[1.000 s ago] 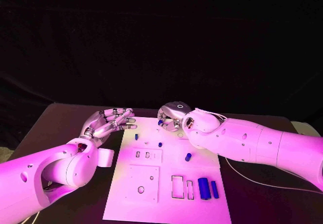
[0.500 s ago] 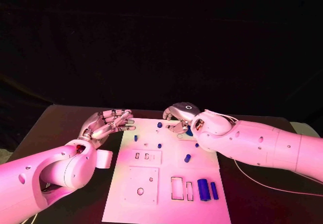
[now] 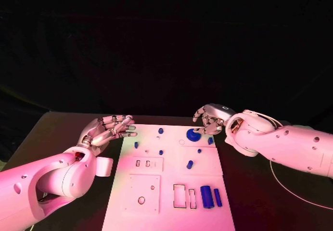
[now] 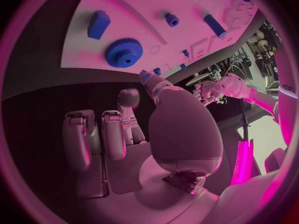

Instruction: Assemble the parts on the task board

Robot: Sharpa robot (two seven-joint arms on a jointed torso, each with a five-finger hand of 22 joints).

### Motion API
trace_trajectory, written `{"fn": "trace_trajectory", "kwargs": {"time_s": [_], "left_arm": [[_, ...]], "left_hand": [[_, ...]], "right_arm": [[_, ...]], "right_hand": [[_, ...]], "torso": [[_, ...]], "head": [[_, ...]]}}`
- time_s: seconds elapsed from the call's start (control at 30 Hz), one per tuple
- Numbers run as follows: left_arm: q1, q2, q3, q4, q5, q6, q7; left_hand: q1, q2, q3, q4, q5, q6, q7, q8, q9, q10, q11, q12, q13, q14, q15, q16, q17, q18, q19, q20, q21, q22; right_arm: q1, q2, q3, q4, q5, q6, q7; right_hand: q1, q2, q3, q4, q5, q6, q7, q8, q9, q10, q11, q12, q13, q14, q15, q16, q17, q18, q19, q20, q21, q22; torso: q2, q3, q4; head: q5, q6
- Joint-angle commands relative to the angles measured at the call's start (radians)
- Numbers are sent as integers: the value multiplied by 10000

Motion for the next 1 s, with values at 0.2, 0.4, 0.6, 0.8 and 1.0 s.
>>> {"fn": "trace_trajectory", "kwargs": {"time_s": [0.2,0.4,0.6,0.8,1.0], "left_arm": [[12,33,8,-5,33,215,31],[12,54,8,-39,33,231,26],[11,62,8,-57,34,233,23],[11,72,8,-77,34,234,22],[10,106,8,-112,34,242,19]], "left_hand": [[-19,-60,61,-1,-3,-57,100,-39,-12,-15,32,-59,-7,-50,44,-67,17,126,58,33,25,-9],[-16,-62,66,-8,-3,-52,83,-38,-11,-10,27,-59,-5,-57,45,-76,21,126,57,34,23,-12],[-16,-62,66,-8,-3,-52,83,-38,-11,-10,27,-59,-5,-57,45,-76,21,126,57,34,23,-12],[-16,-62,66,-8,-3,-52,83,-38,-11,-10,27,-59,-5,-57,45,-76,21,126,57,34,23,-12],[-16,-62,66,-8,-3,-52,83,-38,-11,-10,27,-59,-5,-57,45,-76,21,126,57,34,23,-12]], "right_arm": [[-4,-173,0,-44,1161,1387,-161],[-66,47,-9,-234,1067,1330,-211],[-102,199,-15,-370,979,1304,-279],[-113,273,-20,-479,921,1373,-323],[-134,334,-25,-546,875,1431,-345]], "right_hand": [[352,231,-949,559,76,-582,193,669,380,1802,234,5363,4828,862,190,475,1720,-288,1032,250,389,2625],[466,293,-1117,654,135,-713,239,746,397,2118,281,5715,5218,910,230,554,1982,-289,1034,295,390,2627],[509,328,-1143,676,155,-756,253,762,399,2149,296,5749,5255,934,245,587,2110,-289,1034,309,390,2627],[517,336,-1146,680,158,-763,256,764,399,2143,299,5744,5249,935,248,589,2116,-289,1034,312,390,2627],[543,363,-1143,688,169,-765,260,780,402,2151,304,5754,5260,935,254,591,2120,-289,1034,318,390,2627]], "torso": [[4,-13,21],[4,-23,53],[-7,-41,54],[0,-37,28],[-3,-36,45]], "head": [[-68,-18],[-89,-56],[-98,-81],[-83,-127],[-108,-163]]}}
